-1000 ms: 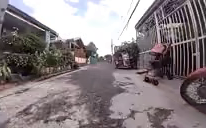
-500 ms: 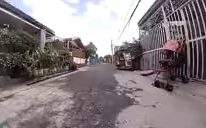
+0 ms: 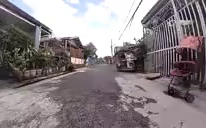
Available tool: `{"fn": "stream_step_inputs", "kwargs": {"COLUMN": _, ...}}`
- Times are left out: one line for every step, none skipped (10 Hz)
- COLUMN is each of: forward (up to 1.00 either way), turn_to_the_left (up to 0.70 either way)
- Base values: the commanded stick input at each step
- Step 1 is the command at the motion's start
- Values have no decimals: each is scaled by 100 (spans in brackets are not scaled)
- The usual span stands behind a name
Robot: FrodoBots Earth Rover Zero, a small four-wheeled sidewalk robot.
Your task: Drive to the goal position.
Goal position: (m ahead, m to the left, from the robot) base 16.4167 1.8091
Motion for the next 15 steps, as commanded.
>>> {"fn": "stream_step_inputs", "kwargs": {"forward": 100, "turn_to_the_left": 0}}
{"fn": "stream_step_inputs", "kwargs": {"forward": 100, "turn_to_the_left": 0}}
{"fn": "stream_step_inputs", "kwargs": {"forward": 100, "turn_to_the_left": 0}}
{"fn": "stream_step_inputs", "kwargs": {"forward": 100, "turn_to_the_left": 0}}
{"fn": "stream_step_inputs", "kwargs": {"forward": 100, "turn_to_the_left": 0}}
{"fn": "stream_step_inputs", "kwargs": {"forward": 100, "turn_to_the_left": 0}}
{"fn": "stream_step_inputs", "kwargs": {"forward": 100, "turn_to_the_left": 0}}
{"fn": "stream_step_inputs", "kwargs": {"forward": 100, "turn_to_the_left": 0}}
{"fn": "stream_step_inputs", "kwargs": {"forward": 100, "turn_to_the_left": 0}}
{"fn": "stream_step_inputs", "kwargs": {"forward": 100, "turn_to_the_left": 0}}
{"fn": "stream_step_inputs", "kwargs": {"forward": 100, "turn_to_the_left": 0}}
{"fn": "stream_step_inputs", "kwargs": {"forward": 100, "turn_to_the_left": 0}}
{"fn": "stream_step_inputs", "kwargs": {"forward": 100, "turn_to_the_left": 0}}
{"fn": "stream_step_inputs", "kwargs": {"forward": 100, "turn_to_the_left": 0}}
{"fn": "stream_step_inputs", "kwargs": {"forward": 100, "turn_to_the_left": 0}}
